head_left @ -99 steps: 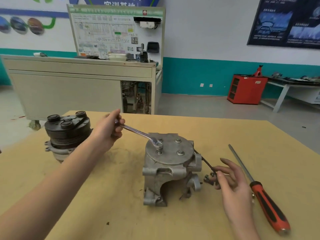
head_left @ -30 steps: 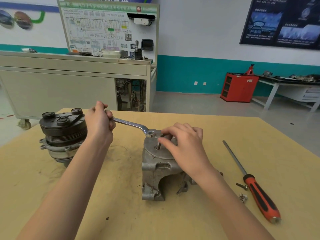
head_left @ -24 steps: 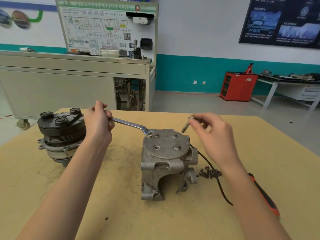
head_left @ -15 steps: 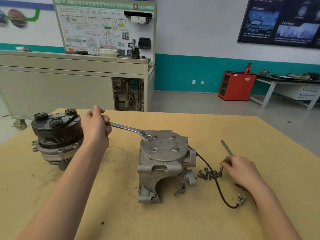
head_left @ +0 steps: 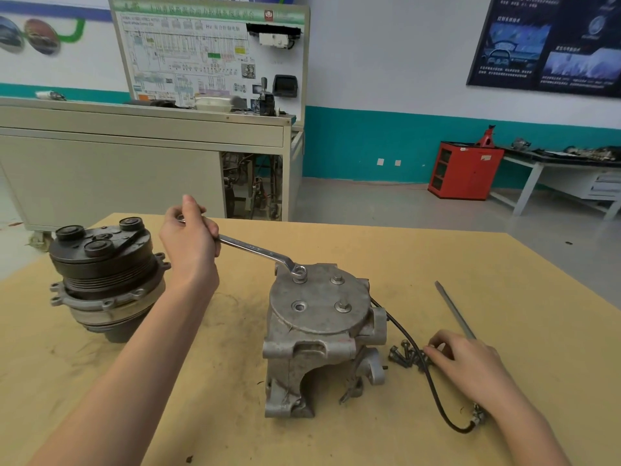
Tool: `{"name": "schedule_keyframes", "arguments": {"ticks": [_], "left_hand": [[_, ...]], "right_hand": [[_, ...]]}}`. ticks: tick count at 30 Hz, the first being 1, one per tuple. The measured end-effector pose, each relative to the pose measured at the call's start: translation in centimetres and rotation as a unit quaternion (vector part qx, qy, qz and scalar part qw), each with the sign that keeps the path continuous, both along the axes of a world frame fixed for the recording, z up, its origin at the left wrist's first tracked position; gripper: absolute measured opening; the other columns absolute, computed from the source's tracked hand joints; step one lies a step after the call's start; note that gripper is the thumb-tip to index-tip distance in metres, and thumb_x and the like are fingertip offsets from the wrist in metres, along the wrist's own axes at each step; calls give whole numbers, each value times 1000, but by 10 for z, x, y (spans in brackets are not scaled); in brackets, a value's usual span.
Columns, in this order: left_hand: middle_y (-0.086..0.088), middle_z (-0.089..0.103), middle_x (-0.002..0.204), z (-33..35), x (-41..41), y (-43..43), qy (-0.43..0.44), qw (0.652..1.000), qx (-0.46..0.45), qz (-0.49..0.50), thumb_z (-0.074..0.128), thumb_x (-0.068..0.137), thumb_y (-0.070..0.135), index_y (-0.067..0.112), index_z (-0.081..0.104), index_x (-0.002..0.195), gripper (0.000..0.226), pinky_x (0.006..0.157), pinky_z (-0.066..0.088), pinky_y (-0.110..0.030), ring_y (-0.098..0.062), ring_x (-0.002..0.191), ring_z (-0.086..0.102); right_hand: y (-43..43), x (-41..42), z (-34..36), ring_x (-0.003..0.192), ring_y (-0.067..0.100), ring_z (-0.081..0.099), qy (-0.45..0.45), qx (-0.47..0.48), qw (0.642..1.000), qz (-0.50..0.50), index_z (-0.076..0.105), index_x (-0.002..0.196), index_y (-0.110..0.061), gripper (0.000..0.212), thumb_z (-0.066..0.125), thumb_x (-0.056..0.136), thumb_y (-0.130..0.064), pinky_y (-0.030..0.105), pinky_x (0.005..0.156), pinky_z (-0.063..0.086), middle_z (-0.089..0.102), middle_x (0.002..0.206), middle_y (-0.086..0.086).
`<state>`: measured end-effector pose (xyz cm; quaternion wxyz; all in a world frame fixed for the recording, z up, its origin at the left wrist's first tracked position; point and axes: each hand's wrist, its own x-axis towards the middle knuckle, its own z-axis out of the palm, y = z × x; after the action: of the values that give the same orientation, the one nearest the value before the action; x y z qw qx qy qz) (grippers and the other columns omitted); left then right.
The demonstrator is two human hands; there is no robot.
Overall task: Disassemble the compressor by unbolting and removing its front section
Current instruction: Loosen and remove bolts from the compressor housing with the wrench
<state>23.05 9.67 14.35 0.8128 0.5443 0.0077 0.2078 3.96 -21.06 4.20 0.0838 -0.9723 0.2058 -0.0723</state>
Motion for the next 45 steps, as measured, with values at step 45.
{"name": "schedule_keyframes", "arguments": {"ticks": [45], "left_hand": [[-2, 58, 48, -18, -77, 49, -213, 968, 31, -132, 26, 100, 20, 25, 59, 64, 49, 44, 34, -20, -20, 43, 46]], "right_hand": [[8, -6, 2, 104, 4, 52, -11, -32, 999, 29, 49, 118, -36, 30, 36, 96, -50, 30, 96, 36, 59, 102, -18]]}}
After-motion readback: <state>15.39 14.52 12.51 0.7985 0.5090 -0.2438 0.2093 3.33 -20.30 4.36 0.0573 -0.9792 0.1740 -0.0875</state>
